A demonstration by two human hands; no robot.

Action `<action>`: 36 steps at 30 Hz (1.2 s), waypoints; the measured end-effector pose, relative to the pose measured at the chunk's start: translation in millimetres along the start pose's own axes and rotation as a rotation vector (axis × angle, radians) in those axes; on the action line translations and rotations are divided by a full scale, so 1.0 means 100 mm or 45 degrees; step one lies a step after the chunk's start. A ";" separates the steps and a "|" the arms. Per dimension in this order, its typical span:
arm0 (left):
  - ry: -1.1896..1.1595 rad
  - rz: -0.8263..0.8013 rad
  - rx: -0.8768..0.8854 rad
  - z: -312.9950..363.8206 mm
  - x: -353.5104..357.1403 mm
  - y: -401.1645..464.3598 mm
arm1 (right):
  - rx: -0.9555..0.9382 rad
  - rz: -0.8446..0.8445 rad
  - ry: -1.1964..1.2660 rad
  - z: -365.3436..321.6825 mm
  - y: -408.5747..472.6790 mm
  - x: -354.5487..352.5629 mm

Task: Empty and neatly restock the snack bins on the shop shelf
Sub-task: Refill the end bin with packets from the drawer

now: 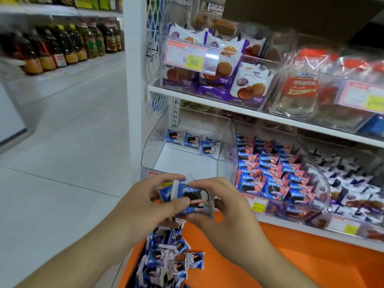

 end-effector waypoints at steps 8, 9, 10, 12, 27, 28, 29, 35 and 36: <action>0.130 0.164 0.049 -0.08 -0.69 0.36 | 0.125 0.048 -0.090 0.09 0.82 0.09; 0.141 0.226 0.043 -0.14 -0.80 0.41 | 0.118 0.101 -0.122 0.14 1.06 0.11; 0.169 0.284 0.031 -0.21 -0.89 0.46 | 0.085 0.150 -0.177 0.20 1.33 0.15; 0.212 0.332 -0.002 -0.34 -0.99 0.55 | 0.035 0.195 -0.284 0.38 1.85 0.29; 0.101 0.338 0.038 -0.41 -1.02 0.76 | -0.030 0.177 -1.059 1.18 3.05 0.82; 0.091 0.335 0.039 -0.41 -1.02 0.75 | 0.002 0.149 -1.044 1.16 3.01 0.81; 0.078 0.334 0.037 -0.39 -1.02 0.74 | 0.014 0.148 -0.990 1.09 2.95 0.78; 0.069 0.413 0.044 -0.30 -1.00 0.66 | -0.140 -0.141 0.268 0.13 2.01 0.53; 0.076 0.418 0.055 -0.27 -0.97 0.65 | -0.177 -0.272 0.281 -0.04 1.78 0.54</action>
Point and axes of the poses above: each hand's wrist, its own y-axis towards the middle knuckle, its own x-axis out of the palm, z = x × y, the point moved 9 cm from there along y, towards the middle knuckle, and after that the axes turned 6 degrees about y, right-handed, at the moved point
